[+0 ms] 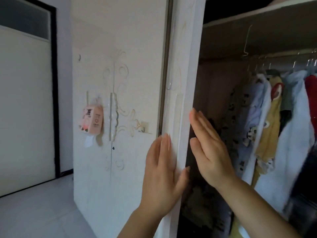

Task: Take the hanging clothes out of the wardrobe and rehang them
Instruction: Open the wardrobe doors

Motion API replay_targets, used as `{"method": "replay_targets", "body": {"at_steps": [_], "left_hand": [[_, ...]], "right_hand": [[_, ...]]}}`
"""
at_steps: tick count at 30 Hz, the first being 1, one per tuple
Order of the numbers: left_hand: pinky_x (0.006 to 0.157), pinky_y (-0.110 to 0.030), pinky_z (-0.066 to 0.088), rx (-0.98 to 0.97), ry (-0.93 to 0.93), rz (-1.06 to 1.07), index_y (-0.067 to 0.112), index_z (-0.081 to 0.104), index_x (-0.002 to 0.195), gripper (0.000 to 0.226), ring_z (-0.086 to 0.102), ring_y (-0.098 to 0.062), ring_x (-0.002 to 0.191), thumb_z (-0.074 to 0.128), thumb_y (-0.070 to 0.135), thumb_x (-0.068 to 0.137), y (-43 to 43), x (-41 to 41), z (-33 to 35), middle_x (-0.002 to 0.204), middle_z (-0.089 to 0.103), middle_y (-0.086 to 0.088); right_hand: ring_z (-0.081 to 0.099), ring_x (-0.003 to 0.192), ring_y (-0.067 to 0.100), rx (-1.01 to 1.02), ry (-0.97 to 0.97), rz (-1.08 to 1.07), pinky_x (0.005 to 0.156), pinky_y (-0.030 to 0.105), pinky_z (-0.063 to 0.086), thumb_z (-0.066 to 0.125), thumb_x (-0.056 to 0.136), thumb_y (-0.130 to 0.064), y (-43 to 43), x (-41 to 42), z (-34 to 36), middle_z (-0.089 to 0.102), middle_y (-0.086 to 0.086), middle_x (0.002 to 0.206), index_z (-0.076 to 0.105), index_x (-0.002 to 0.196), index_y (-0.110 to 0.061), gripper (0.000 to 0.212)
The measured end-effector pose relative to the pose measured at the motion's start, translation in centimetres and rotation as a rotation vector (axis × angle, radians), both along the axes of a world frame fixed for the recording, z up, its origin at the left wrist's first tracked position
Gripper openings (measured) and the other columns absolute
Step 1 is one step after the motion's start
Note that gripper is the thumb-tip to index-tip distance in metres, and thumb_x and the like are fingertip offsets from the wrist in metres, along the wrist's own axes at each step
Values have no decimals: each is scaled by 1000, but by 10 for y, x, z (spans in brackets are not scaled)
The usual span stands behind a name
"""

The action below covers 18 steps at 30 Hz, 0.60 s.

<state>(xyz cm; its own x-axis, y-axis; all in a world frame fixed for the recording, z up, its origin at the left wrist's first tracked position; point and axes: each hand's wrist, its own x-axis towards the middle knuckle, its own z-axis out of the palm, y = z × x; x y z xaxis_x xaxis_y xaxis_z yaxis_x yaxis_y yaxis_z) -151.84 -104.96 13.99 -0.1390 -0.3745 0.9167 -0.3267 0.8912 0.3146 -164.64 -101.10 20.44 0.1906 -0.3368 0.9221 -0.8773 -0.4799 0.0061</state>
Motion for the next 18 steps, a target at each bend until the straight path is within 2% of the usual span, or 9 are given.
{"method": "replay_targets", "body": {"at_steps": [3,6,10,13,15,18], "left_hand": [[111,-44,27,-285,-12,231,13,20,144,64,24,-31,139,48,32,89,-8,28,-4,148,25,-16],[108,-52,28,-383,-127,423,14,21,146,58,23,-32,140,40,25,92,-23,59,-7,153,18,-9],[112,-51,19,-406,-223,588,10,25,144,60,19,-34,141,43,17,87,-44,98,-13,154,16,-7],[113,-51,18,-378,-275,675,9,24,145,62,18,-34,141,44,13,86,-58,121,-12,154,19,-6],[113,-50,16,-335,-302,718,10,24,146,61,16,-34,141,42,14,87,-71,136,-12,154,20,-6],[114,-49,13,-283,-322,772,12,18,148,63,15,-34,142,40,16,89,-89,155,-11,154,19,-5]], "right_hand": [[18,141,5,-41,20,53,115,23,16,34,95,-18,-19,27,1,23,-7,149,18,143,-9,51],[22,140,10,-57,39,112,115,25,19,35,94,-20,-42,53,2,23,-12,148,19,144,-13,53],[13,142,7,-3,94,144,116,25,14,30,96,-42,-74,89,3,12,-13,151,9,147,-29,56],[-2,141,-2,55,62,129,112,14,5,34,89,-43,-99,110,6,2,-10,153,-4,146,-38,69],[0,142,3,87,41,146,113,20,8,33,87,-47,-117,122,8,0,-8,152,-8,143,-39,71],[10,142,17,95,16,164,112,33,17,35,86,-47,-141,139,7,6,-4,152,-1,143,-36,68]]}}
